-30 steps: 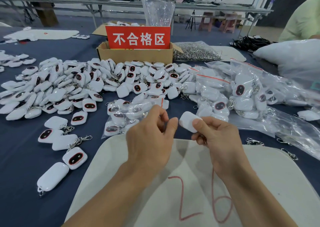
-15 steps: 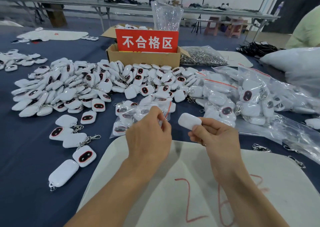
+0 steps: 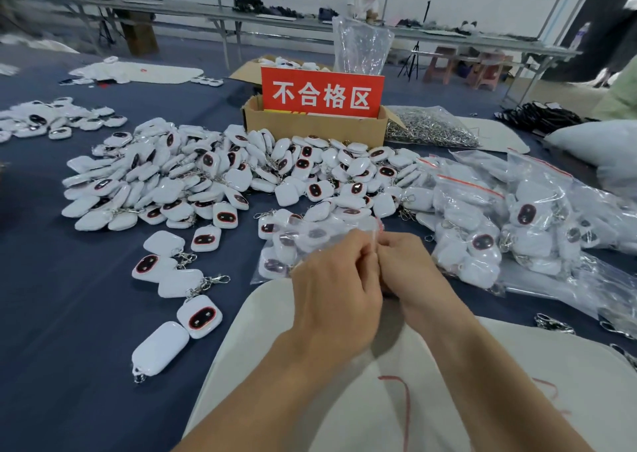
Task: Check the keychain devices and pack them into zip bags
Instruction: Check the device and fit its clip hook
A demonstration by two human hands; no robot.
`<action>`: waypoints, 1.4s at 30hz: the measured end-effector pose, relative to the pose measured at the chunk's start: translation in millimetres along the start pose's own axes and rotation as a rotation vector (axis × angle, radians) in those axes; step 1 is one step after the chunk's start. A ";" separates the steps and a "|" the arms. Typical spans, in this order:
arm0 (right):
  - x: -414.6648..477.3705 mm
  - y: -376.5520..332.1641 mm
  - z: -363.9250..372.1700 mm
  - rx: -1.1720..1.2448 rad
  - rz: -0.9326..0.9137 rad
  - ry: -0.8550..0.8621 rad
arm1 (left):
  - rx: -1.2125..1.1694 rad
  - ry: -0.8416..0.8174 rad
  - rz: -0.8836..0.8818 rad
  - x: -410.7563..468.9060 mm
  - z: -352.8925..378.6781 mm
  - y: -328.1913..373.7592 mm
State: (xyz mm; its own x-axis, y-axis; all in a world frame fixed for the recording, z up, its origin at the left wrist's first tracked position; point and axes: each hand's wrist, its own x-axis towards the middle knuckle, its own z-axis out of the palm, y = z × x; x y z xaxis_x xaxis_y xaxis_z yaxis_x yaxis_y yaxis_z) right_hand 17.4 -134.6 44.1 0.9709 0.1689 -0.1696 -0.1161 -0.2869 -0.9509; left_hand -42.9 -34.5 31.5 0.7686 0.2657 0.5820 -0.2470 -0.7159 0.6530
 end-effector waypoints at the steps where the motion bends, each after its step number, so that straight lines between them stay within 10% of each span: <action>1: 2.6 -3.2 -1.6 -0.074 0.028 -0.027 | -0.044 0.001 0.005 -0.7 0.2 -0.2; 9: -9.2 -24.8 -40.0 -0.356 -0.205 -0.233 | -0.214 0.018 0.176 -9.6 2.4 7.7; 15: -21.7 -13.3 -63.4 -0.929 -0.119 0.136 | -0.057 -0.148 0.044 -10.9 14.3 9.0; 23: -33.7 -0.5 -63.8 -0.418 -0.063 0.386 | 0.168 -0.089 -0.486 19.9 9.7 -17.9; 31: -50.2 1.3 -51.8 -1.045 0.059 0.509 | 0.227 -0.118 -0.462 19.3 13.3 -18.0; 42: -45.5 -17.4 -72.2 -0.487 -0.388 0.679 | 0.229 -0.077 -0.400 26.9 9.9 -34.4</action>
State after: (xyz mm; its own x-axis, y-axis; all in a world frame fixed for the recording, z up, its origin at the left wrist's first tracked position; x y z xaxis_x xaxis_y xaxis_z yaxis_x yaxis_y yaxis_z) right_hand -9.6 -205.3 87.1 0.8556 -0.2089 0.4736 0.1951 -0.7173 -0.6689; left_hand -7.8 -9.1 19.8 0.8205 0.5074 0.2632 0.2074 -0.6933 0.6902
